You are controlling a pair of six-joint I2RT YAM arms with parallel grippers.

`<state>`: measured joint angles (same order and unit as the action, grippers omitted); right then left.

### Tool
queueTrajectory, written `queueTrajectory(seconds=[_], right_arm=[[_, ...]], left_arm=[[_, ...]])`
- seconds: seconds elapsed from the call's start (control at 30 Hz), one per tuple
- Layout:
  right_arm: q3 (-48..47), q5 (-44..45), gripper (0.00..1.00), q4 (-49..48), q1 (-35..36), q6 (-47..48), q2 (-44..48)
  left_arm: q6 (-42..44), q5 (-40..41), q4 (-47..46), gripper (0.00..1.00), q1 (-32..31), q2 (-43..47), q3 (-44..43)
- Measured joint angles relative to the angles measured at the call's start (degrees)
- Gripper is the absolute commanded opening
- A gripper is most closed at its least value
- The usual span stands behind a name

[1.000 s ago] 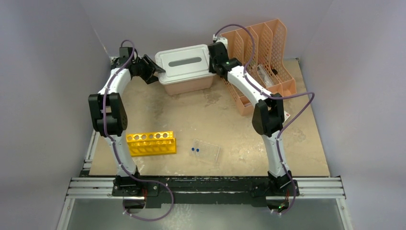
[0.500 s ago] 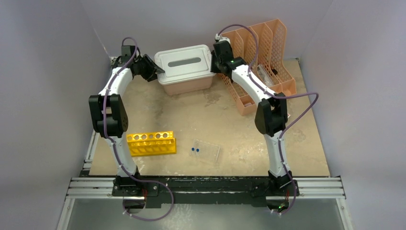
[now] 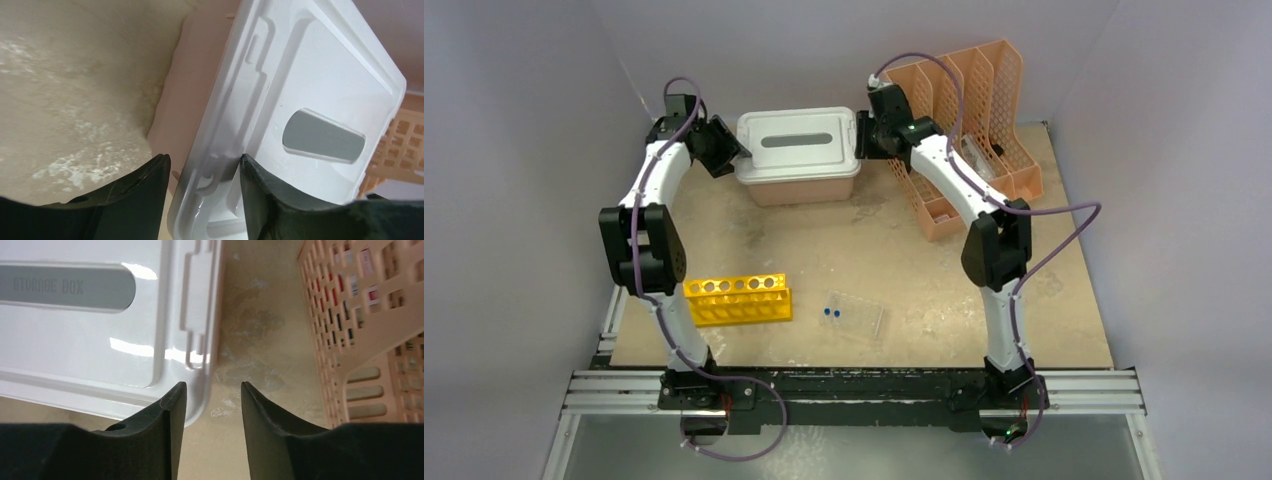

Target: Organize the chemistry lab equipment

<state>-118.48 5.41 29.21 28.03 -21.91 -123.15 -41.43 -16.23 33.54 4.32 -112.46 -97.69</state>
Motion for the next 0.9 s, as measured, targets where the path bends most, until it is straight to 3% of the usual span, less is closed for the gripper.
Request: queueTrajectory(seconds=[0.23,0.4,0.6,0.77,0.9], right_arm=[[-3.8,3.0,0.62,2.2,-1.3,1.2,3.0],[10.1,6.2,0.68,-0.5,-1.7,2.1,17.4],[29.6,13.3,0.75,-3.3,-1.7,3.7,38.9],[39.2,17.1,0.77,-1.3,-1.7,3.4,51.2],[44.7,18.9,0.83,2.6,-1.7,2.0,58.8]], left_arm=[[3.6,6.2,3.7,0.65,2.1,0.8,-6.2],[6.3,10.6,5.0,0.67,2.6,9.4,-4.2],[8.3,12.3,3.1,0.68,2.6,27.4,6.1],[8.6,12.9,1.0,0.71,2.6,40.5,15.8],[8.2,13.5,0.2,0.72,2.6,46.1,20.9]])
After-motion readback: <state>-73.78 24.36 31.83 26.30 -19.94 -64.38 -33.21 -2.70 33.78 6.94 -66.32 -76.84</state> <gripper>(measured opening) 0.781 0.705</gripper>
